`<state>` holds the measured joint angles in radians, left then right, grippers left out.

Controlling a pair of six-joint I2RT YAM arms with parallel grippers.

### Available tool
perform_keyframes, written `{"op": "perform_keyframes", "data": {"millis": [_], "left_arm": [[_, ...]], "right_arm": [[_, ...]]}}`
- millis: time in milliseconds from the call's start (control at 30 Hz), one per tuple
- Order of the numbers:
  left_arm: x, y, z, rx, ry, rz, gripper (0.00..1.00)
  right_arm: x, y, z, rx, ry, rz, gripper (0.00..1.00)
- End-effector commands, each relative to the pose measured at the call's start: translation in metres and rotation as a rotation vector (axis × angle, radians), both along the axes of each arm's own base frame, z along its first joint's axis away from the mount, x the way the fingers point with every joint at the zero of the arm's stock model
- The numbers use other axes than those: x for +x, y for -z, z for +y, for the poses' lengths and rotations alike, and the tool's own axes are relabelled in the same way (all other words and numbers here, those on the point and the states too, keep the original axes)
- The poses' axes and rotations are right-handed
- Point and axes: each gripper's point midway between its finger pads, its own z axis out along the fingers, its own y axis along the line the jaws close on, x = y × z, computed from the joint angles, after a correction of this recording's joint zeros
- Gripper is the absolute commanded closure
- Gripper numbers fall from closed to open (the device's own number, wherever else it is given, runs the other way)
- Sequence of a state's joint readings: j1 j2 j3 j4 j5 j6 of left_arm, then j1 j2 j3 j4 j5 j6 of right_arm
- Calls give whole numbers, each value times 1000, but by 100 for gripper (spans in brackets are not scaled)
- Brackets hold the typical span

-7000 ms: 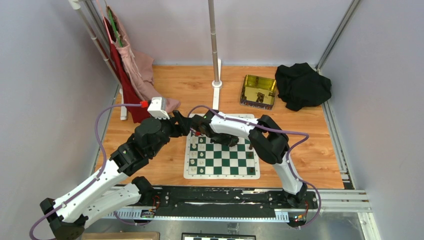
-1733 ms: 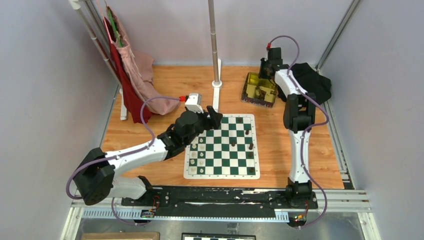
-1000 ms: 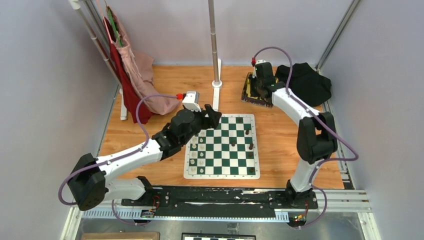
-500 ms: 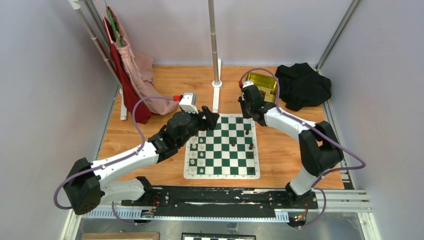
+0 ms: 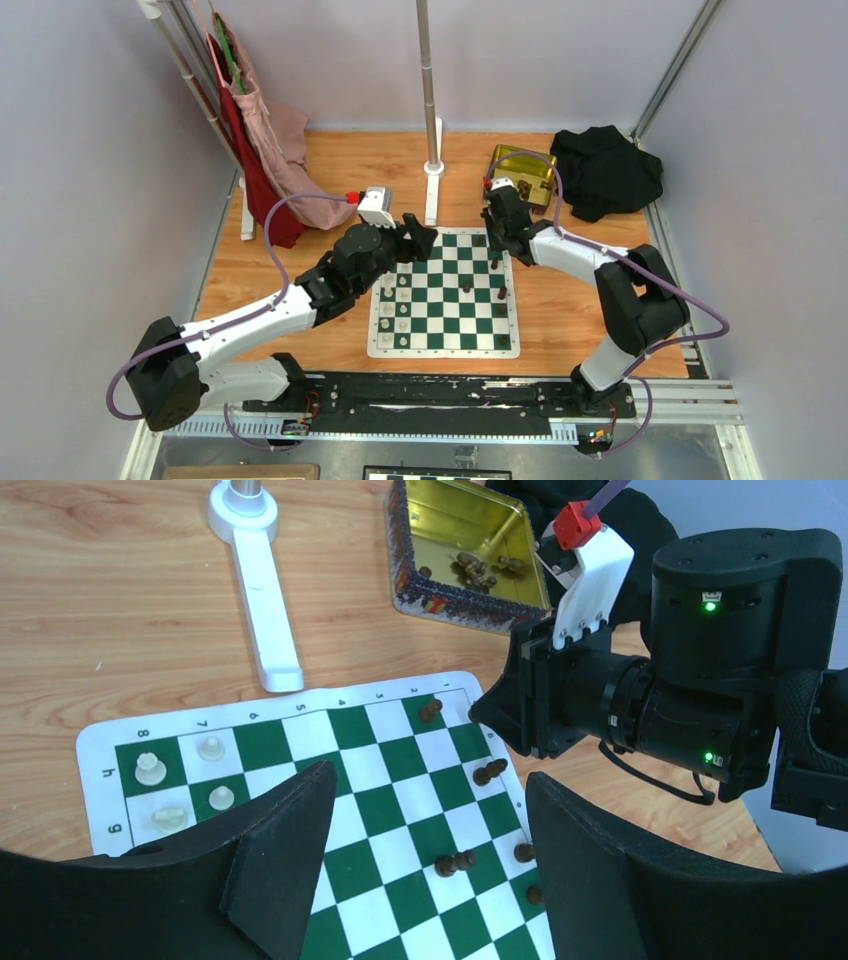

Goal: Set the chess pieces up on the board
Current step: Place the chess piece on the chessboard.

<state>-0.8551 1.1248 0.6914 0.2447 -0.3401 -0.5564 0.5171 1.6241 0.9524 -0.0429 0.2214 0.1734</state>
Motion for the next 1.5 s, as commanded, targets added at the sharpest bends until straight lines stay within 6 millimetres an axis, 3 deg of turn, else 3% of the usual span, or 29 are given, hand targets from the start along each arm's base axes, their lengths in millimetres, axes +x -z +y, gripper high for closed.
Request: {"op": "perform_keyframes", "data": {"millis": [0,1467], "left_arm": [[-1,-3,-3,-4,9,-12,25],[-1,5,-8,12,9,4,25]], "right_arm": [[-2,-8,4,33,10,-35,100],[-21,30,7,27,-16,55,100]]}}
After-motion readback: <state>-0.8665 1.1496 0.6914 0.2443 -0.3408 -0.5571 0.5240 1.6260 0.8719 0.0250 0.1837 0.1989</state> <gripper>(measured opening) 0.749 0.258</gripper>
